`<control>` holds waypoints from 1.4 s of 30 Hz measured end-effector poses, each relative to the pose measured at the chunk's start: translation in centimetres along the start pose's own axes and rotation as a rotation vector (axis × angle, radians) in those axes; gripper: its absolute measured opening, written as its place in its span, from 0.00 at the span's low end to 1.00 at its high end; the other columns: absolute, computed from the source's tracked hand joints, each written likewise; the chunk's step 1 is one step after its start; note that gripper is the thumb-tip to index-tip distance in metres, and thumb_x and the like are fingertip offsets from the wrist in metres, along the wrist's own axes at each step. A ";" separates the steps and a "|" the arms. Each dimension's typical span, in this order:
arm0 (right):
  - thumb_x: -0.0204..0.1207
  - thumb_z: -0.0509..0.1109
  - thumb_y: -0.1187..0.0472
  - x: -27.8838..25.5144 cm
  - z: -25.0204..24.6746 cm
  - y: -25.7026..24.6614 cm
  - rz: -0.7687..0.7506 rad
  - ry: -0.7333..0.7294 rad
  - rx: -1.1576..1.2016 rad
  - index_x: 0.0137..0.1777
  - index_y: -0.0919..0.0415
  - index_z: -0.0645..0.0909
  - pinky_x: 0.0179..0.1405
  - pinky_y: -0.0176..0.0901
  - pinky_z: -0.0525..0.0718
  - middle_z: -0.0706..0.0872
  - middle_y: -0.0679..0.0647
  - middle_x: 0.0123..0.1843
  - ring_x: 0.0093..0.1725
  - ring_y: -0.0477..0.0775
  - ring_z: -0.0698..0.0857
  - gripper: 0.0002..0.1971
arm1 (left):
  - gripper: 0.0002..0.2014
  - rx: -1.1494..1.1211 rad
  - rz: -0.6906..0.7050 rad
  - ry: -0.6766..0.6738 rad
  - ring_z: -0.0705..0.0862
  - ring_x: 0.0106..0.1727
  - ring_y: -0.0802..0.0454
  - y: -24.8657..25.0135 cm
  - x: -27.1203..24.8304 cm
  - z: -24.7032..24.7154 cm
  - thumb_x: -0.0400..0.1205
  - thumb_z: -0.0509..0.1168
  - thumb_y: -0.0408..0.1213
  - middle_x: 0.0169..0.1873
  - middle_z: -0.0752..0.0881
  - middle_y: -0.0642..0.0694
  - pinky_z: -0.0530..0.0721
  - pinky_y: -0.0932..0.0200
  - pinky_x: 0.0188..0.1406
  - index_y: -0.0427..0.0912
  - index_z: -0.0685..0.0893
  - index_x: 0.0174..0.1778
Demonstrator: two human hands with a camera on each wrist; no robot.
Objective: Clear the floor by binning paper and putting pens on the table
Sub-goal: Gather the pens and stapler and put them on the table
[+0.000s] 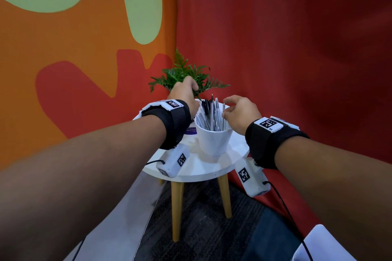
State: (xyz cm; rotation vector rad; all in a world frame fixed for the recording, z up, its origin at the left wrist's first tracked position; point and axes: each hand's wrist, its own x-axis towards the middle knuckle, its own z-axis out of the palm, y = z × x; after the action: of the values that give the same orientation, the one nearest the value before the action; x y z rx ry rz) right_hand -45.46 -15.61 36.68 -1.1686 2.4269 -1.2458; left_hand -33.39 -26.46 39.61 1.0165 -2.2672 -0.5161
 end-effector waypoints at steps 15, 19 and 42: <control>0.76 0.65 0.62 -2.0 0.2 -0.3 -0.035 -0.023 -0.028 0.48 0.40 0.79 0.53 0.52 0.87 0.89 0.49 0.48 0.49 0.55 0.88 0.12 | 0.14 0.133 0.032 -0.190 0.80 0.43 0.49 -2.3 -0.5 1.5 0.81 0.64 0.28 0.52 0.86 0.43 0.74 0.61 0.42 0.47 0.86 0.59; 0.75 0.66 0.61 -2.3 0.2 -0.5 -0.042 -0.036 -0.031 0.49 0.40 0.80 0.52 0.53 0.87 0.89 0.48 0.47 0.48 0.54 0.88 0.12 | 0.08 -0.054 0.060 -0.055 0.82 0.43 0.49 -1.2 -0.6 0.7 0.82 0.66 0.32 0.44 0.86 0.45 0.77 0.60 0.42 0.45 0.88 0.52; 0.76 0.71 0.63 -0.5 1.9 -5.1 -0.051 0.306 0.347 0.48 0.49 0.85 0.47 0.41 0.85 0.90 0.51 0.45 0.44 0.52 0.89 0.07 | 0.13 -0.390 0.047 -0.085 0.85 0.38 0.49 -0.3 -3.6 0.6 0.70 0.77 0.29 0.35 0.86 0.51 0.86 0.55 0.43 0.53 0.83 0.33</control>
State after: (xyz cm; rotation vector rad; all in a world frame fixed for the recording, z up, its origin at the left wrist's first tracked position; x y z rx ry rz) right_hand -41.38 -18.19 39.18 -1.0064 2.2489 -1.8908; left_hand -31.70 -23.83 37.65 0.7545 -2.1398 -0.9513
